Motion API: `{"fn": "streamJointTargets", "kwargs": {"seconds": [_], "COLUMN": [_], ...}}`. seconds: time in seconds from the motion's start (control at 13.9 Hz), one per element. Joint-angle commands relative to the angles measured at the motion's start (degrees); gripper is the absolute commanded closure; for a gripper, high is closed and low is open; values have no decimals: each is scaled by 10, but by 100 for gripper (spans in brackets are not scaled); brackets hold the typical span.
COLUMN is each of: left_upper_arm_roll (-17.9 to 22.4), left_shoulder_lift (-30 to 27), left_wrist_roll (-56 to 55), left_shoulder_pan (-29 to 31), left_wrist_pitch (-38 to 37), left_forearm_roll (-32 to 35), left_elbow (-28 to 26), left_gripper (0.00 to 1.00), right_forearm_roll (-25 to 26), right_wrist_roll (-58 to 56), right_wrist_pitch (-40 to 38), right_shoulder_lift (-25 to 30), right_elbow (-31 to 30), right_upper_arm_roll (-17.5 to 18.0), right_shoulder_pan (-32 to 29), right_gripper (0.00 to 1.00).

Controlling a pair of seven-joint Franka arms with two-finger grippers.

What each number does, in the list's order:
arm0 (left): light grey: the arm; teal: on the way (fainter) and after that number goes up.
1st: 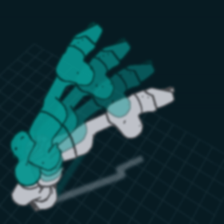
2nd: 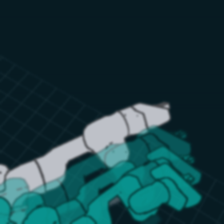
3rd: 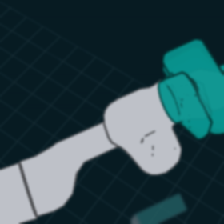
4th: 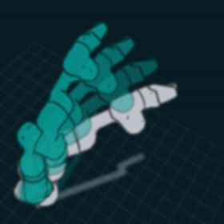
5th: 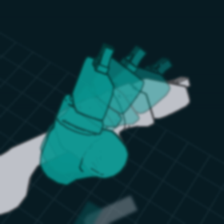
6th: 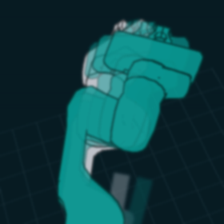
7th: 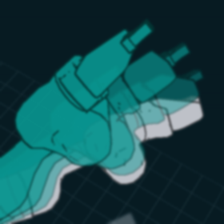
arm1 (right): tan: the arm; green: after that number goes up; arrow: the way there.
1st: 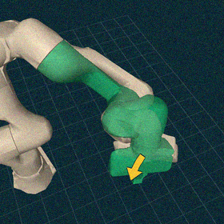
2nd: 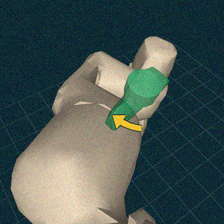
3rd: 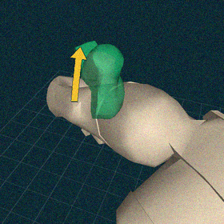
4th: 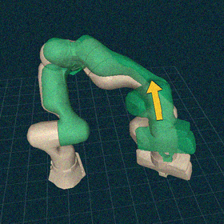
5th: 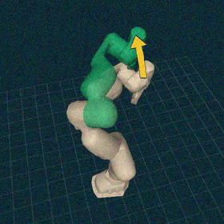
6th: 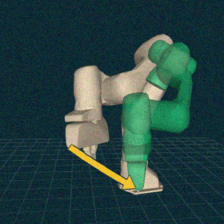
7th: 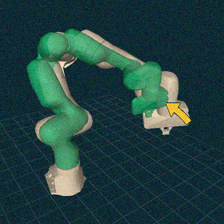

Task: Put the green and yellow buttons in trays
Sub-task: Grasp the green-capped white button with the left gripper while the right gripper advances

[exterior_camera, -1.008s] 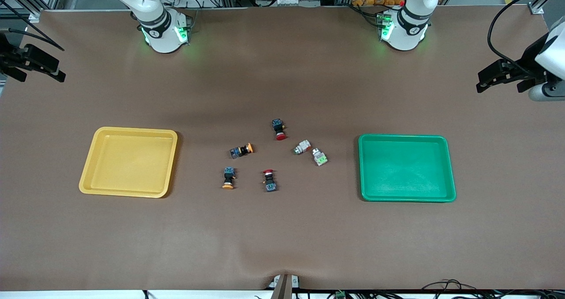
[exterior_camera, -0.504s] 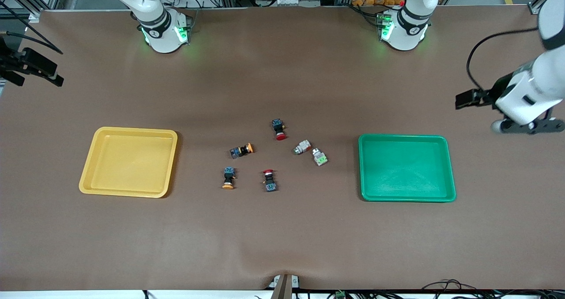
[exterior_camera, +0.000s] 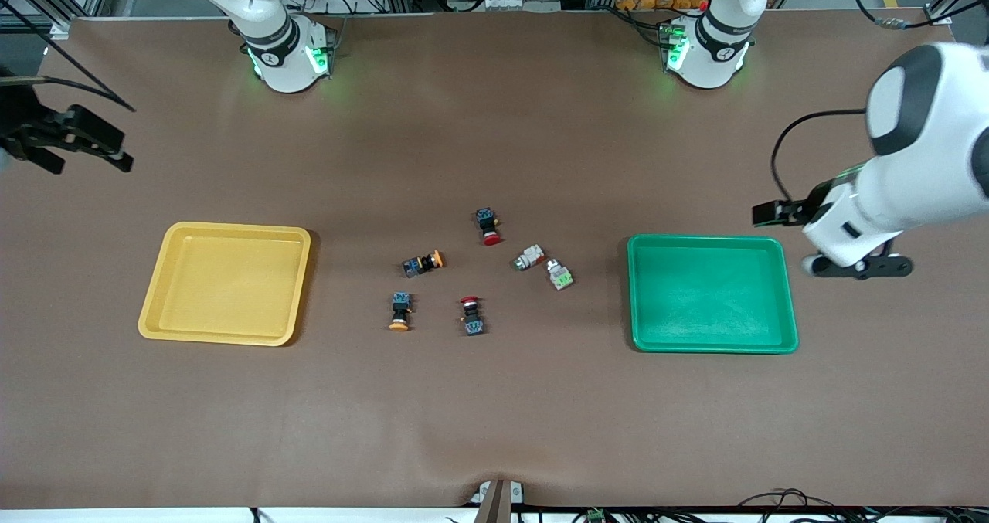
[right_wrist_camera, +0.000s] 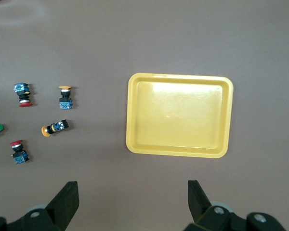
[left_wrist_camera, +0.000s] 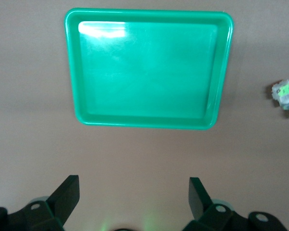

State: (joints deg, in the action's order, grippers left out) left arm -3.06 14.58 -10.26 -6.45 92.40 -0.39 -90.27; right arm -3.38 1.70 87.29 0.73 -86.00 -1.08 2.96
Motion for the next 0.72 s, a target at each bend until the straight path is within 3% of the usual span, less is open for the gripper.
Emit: {"fn": "streamJointTargets", "kwargs": {"seconds": [0.0,0.36,0.65], "left_upper_arm_roll": [-1,-1,-1], "left_shoulder_lift": [25,80,108], "left_wrist_roll": [-62,-123,-160], "left_shoulder_pan": [-37,-80,-102], "left_wrist_pitch": [30,103,146], "left_forearm_roll": [9,-2,-7], "left_elbow": [4,6,10], "left_gripper": [0,0,0], "right_forearm_roll": [0,7,7], "right_wrist_roll": [1,0,-1], "right_wrist_pitch": [-9,-96,-99], "right_shoulder_lift": [1,1,0], "right_elbow": [2,5,3], "right_upper_arm_roll": [-1,-1,-2], "right_shoulder_pan": [2,6,-2], "right_gripper": [0,0,0]}}
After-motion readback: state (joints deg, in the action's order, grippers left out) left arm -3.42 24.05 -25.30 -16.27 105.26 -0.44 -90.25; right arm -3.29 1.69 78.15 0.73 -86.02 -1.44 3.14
